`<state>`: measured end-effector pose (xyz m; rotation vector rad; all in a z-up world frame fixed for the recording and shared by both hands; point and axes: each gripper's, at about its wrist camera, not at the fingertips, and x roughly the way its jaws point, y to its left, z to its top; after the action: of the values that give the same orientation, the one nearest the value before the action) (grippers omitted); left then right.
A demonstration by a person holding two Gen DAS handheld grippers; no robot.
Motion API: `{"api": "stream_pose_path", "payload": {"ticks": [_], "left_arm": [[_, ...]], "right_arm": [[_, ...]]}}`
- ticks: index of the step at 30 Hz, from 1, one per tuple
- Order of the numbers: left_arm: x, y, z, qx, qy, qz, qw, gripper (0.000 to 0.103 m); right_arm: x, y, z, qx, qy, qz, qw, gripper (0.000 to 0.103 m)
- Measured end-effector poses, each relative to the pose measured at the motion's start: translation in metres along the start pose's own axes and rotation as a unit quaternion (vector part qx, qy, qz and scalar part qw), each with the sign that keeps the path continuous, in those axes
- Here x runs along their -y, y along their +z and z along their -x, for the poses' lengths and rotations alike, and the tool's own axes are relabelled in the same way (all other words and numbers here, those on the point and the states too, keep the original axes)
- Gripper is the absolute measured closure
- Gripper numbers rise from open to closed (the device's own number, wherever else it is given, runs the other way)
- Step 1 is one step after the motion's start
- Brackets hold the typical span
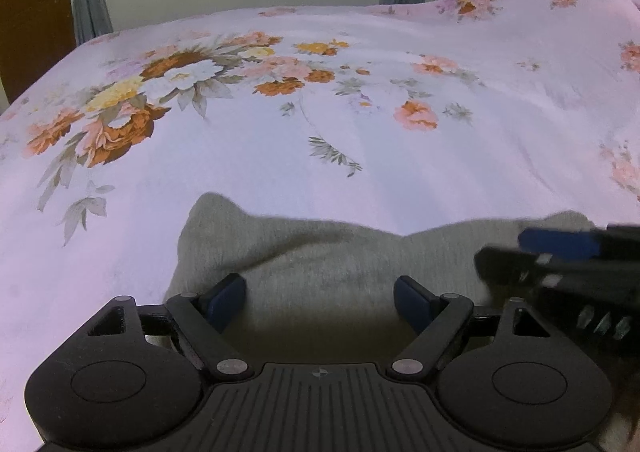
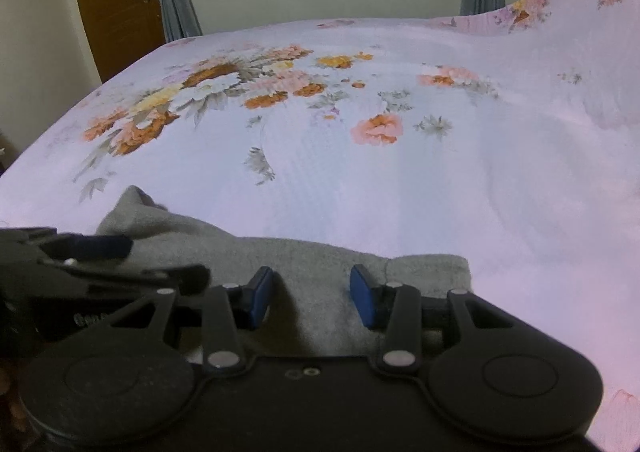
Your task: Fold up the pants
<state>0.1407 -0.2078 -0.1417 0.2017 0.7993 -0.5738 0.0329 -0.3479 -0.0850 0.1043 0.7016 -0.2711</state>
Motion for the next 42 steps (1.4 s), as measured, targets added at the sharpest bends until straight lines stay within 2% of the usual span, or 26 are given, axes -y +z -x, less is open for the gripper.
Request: {"api": "stream_pose_path", "payload": {"ticks": [8, 16, 25, 29, 33, 38, 42], "left_arm": [[-0.006, -0.039, 0.050, 0.022, 0.004, -0.013, 0.9997, 0.021], [0.001, -0.084, 0.078, 0.023, 0.004, -0.026, 0.9994, 0.021], [0.004, -0.094, 0.093, 0.022, 0.004, -0.013, 0.9997, 0.021], [0.004, -0.097, 0.098, 0.022, 0.005, -0.003, 0.9997, 0.021], [0.005, -0.100, 0.101, 0.023, 0.005, -0.001, 0.9997, 0.021], [0.004, -0.102, 0.105, 0.025, 0.004, 0.001, 0.9997, 0.021], [0.003, -0.102, 0.108, 0.026, 0.006, 0.003, 0.9996, 0.021]], "right_arm": [[-0.001, -0.023, 0.053, 0.030, 0.003, 0.006, 1.000, 0.057], [0.009, -0.061, 0.071, 0.016, -0.020, 0.004, 1.000, 0.055], [0.008, -0.076, 0.089, 0.016, -0.023, 0.003, 1.000, 0.053], [0.006, -0.076, 0.101, 0.032, -0.016, -0.016, 0.999, 0.052], [0.007, -0.086, 0.097, 0.019, -0.025, -0.008, 0.999, 0.052], [0.006, -0.085, 0.108, 0.032, -0.022, -0.022, 0.999, 0.050], [0.005, -0.087, 0.107, 0.026, -0.024, -0.016, 0.999, 0.050]]}}
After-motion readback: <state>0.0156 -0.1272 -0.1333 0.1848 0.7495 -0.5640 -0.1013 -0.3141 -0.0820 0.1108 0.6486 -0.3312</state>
